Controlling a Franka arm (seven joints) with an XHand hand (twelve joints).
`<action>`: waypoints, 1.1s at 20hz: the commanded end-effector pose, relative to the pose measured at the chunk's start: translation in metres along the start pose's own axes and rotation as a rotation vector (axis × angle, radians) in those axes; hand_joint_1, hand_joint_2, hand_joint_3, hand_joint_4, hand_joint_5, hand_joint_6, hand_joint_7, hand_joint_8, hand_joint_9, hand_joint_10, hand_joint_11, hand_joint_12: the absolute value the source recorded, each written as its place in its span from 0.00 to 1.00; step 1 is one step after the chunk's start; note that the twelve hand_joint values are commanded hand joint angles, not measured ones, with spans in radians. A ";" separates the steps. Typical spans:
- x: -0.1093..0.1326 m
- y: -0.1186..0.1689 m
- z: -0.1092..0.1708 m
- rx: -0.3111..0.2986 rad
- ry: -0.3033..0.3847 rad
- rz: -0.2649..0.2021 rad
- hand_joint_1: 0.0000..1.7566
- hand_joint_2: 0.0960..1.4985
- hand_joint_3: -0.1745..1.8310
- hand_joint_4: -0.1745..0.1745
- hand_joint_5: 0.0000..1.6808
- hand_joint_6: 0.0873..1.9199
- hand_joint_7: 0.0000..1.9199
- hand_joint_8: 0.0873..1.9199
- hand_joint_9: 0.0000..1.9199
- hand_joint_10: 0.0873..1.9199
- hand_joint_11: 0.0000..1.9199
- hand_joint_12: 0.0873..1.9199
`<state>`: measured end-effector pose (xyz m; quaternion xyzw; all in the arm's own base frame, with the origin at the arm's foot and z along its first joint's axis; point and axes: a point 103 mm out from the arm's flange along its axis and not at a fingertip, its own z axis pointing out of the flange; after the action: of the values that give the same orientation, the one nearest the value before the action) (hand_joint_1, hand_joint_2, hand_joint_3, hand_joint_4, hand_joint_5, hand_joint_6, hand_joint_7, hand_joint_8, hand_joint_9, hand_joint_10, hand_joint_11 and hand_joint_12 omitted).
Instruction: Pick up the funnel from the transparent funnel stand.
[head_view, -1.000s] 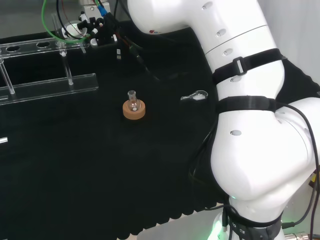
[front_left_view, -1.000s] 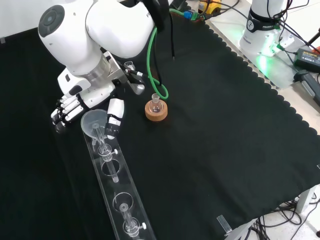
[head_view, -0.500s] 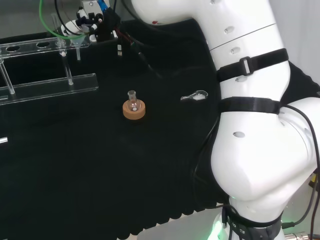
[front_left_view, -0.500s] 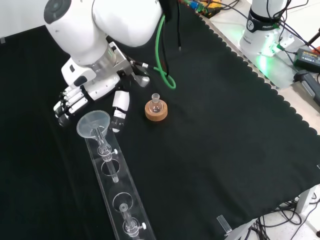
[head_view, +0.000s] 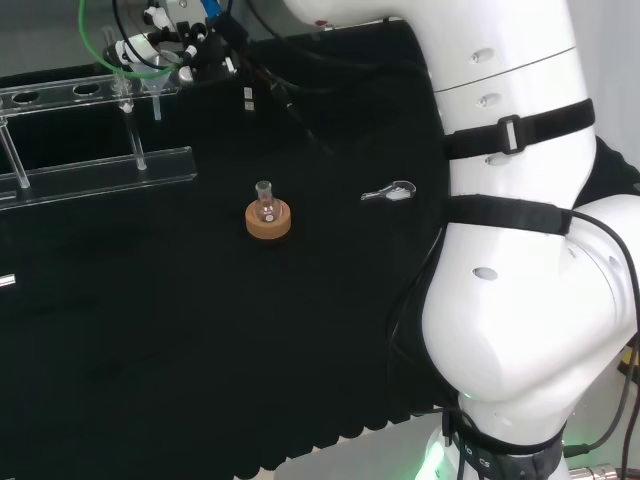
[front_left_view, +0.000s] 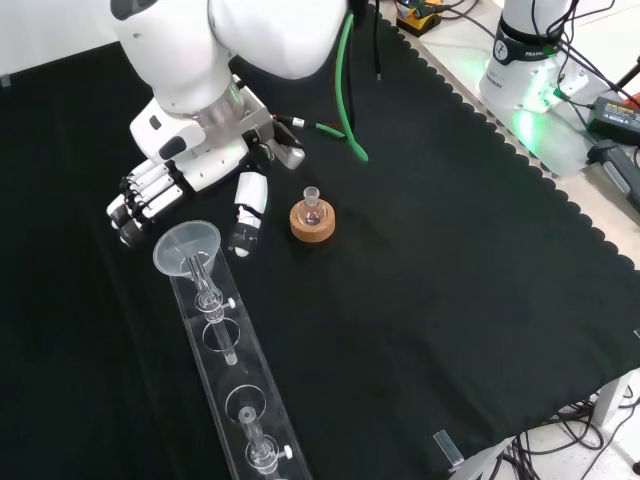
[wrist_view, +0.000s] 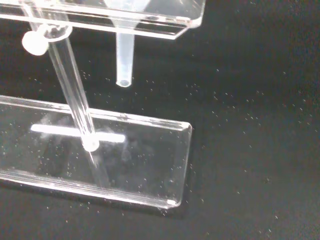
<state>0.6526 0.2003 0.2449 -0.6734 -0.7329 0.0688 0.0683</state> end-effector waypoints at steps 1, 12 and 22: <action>0.010 0.007 0.008 -0.018 -0.004 -0.047 0.01 0.50 0.09 0.64 0.00 0.00 0.00 0.00 0.00 0.00 0.00 0.64; 0.006 0.026 0.026 -0.008 -0.035 -0.035 0.01 0.50 0.09 0.59 0.00 0.00 0.00 0.00 0.01 0.22 0.02 0.84; -0.015 0.041 0.035 0.023 -0.050 0.011 0.01 0.50 0.09 0.49 0.06 0.00 0.00 0.27 0.11 0.55 0.32 0.75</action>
<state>0.6827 0.1988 0.2115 -0.6692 -0.7360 0.0859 0.0561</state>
